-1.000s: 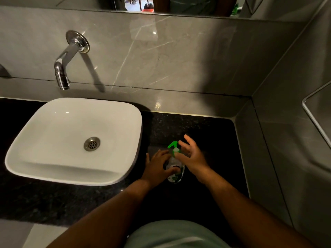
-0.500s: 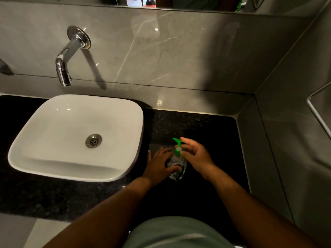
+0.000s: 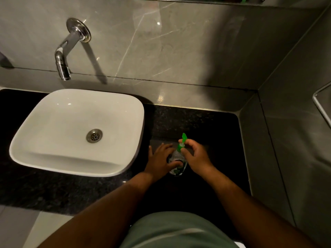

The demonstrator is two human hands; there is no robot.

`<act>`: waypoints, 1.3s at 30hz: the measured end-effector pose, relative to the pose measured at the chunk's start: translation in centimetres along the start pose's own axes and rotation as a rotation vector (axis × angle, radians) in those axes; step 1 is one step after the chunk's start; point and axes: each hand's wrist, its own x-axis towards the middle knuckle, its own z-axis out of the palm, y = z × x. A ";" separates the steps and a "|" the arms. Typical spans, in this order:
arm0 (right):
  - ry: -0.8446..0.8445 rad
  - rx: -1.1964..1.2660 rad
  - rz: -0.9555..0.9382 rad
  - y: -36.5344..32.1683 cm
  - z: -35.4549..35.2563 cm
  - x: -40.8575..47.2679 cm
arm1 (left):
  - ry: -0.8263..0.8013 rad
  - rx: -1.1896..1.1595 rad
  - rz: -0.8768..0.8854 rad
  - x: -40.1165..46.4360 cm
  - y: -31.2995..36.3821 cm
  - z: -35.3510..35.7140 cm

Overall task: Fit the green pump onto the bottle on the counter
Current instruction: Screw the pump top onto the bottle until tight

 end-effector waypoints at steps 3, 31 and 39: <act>0.174 -0.049 0.053 0.1 1.0 -0.5 | 0.014 0.004 0.010 -0.1 0.2 0.1; -0.016 0.235 0.030 0.1 0.1 0.3 | 0.026 -0.027 -0.015 -0.2 0.3 -0.1; 0.016 0.114 0.020 0.6 0.4 0.5 | -0.001 -0.046 0.007 -0.8 1.0 -0.6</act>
